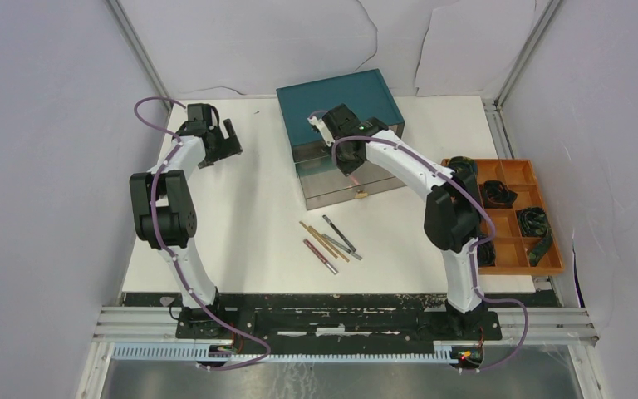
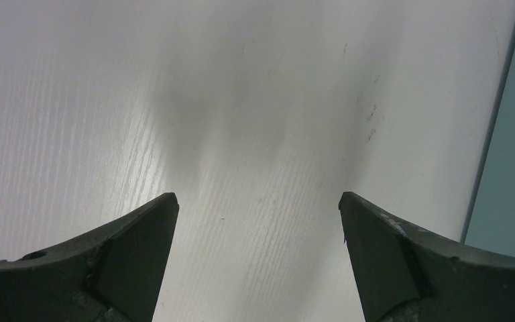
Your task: Organize the makeup
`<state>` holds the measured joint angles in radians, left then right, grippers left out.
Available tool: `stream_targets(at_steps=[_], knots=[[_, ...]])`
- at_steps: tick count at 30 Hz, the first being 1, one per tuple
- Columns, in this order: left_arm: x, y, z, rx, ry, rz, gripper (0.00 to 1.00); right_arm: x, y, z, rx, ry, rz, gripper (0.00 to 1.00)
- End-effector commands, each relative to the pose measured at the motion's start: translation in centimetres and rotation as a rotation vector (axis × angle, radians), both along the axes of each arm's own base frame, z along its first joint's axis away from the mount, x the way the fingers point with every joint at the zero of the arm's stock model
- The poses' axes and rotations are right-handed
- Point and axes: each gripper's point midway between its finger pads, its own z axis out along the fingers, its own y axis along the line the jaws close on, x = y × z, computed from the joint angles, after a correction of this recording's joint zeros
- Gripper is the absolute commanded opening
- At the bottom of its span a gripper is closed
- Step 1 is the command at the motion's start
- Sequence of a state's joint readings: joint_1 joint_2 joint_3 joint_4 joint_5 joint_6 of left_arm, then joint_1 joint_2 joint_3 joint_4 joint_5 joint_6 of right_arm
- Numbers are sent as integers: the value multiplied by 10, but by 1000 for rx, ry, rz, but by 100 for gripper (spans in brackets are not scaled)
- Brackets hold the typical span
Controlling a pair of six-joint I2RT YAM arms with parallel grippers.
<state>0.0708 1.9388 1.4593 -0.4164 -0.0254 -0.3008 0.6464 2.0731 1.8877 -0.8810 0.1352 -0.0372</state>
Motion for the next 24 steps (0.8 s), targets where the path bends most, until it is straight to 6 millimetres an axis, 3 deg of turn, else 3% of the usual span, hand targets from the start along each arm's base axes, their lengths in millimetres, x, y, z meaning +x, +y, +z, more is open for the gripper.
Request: stream_targets(at_steps=[1, 2, 4, 8, 13, 17, 21, 24], knots=[[14, 4, 7, 33, -34, -19, 97, 29, 12, 26, 45, -112, -15, 3], [14, 4, 7, 33, -32, -19, 97, 31, 10, 24, 37, -112, -28, 14], [15, 5, 6, 36, -29, -20, 97, 33, 6, 23, 21, -119, -52, 45], [15, 5, 5, 39, -26, -20, 97, 31, -2, 36, 22, -163, -74, 79], [15, 5, 3, 38, -21, -20, 97, 7, -1, 64, 68, -166, -54, 80], [15, 5, 1, 38, -18, -20, 97, -44, 16, 65, 104, -94, 5, 74], [15, 6, 1, 42, -17, -17, 97, -100, 34, 27, 177, 53, 31, 66], [15, 6, 2, 41, -20, -18, 97, -128, 42, -4, 215, 148, 27, 61]])
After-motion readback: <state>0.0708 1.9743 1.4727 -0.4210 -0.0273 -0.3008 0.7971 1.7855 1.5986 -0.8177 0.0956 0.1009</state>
